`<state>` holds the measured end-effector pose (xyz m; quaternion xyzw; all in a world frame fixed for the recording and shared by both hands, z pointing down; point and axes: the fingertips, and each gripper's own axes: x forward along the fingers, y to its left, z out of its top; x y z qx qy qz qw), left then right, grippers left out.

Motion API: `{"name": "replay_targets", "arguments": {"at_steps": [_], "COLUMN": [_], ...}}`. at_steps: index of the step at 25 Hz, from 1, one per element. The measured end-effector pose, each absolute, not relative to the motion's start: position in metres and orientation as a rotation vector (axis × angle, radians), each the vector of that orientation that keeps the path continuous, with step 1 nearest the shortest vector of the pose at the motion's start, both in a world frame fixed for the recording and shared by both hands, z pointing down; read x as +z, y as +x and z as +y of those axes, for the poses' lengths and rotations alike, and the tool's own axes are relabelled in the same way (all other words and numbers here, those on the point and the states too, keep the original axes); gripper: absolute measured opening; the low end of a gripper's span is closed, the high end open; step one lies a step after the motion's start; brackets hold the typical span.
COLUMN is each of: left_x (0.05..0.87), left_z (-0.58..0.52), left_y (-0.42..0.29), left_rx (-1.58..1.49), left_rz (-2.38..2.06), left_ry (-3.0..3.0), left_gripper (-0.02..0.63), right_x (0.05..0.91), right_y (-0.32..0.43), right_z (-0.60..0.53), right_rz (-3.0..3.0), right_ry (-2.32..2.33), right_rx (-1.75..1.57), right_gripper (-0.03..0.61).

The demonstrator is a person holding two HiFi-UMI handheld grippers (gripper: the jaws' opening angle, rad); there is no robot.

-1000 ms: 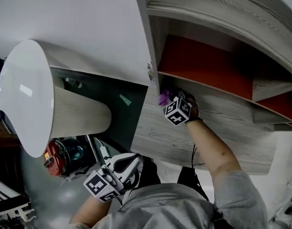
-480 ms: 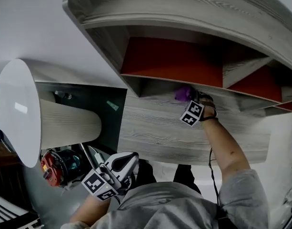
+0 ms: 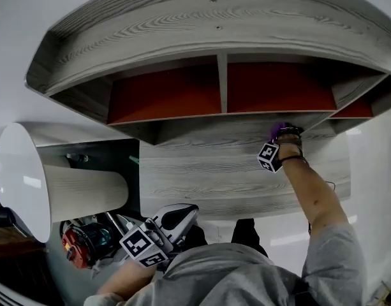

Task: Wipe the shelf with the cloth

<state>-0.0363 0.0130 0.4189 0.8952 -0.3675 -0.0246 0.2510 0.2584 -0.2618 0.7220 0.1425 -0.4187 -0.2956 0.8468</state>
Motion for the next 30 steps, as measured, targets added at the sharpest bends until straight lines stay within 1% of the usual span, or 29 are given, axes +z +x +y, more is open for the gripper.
{"name": "replay_targets", "arguments": {"at_steps": [4, 6, 8, 10, 13, 15, 17, 19, 23, 30], "left_x": [0.419, 0.420, 0.422, 0.424, 0.425, 0.424, 0.425, 0.429, 0.439, 0.443], "left_z": [0.020, 0.028, 0.038, 0.049, 0.066, 0.077, 0.086, 0.094, 0.105, 0.110], "left_y": [-0.050, -0.067, -0.090, -0.116, -0.156, -0.182, -0.205, -0.226, -0.260, -0.284], "left_rx": [-0.072, -0.087, -0.101, -0.117, -0.135, -0.135, -0.127, -0.117, -0.113, -0.140], "left_rz": [-1.046, -1.079, -1.117, -1.167, -1.249, -1.301, -1.345, -1.376, -1.410, -1.443], "left_ry": [2.423, 2.404, 2.381, 2.350, 2.305, 2.286, 2.271, 2.255, 2.225, 2.206], "left_gripper": [0.014, 0.014, 0.014, 0.014, 0.014, 0.014, 0.014, 0.014, 0.014, 0.014], "right_x": [0.723, 0.713, 0.679, 0.625, 0.546, 0.513, 0.484, 0.462, 0.440, 0.439], "right_y": [0.279, 0.254, 0.180, 0.066, -0.097, -0.173, -0.223, -0.250, -0.276, -0.289], "right_z": [-0.263, -0.265, -0.264, -0.254, -0.232, -0.228, -0.233, -0.243, -0.261, -0.261], "right_rz": [-0.869, -1.020, -1.356, -1.838, -2.485, -2.729, -2.907, -3.048, -3.219, -3.243], "right_ry": [0.285, 0.386, 0.563, 0.709, 0.758, 0.766, 0.818, 0.883, 0.914, 0.809], "right_rx": [-0.572, -0.494, -0.384, -0.227, 0.017, 0.083, 0.156, 0.286, 0.489, 0.328], "right_gripper": [0.063, 0.063, 0.063, 0.064, 0.064, 0.066, 0.066, 0.066, 0.066, 0.066]}}
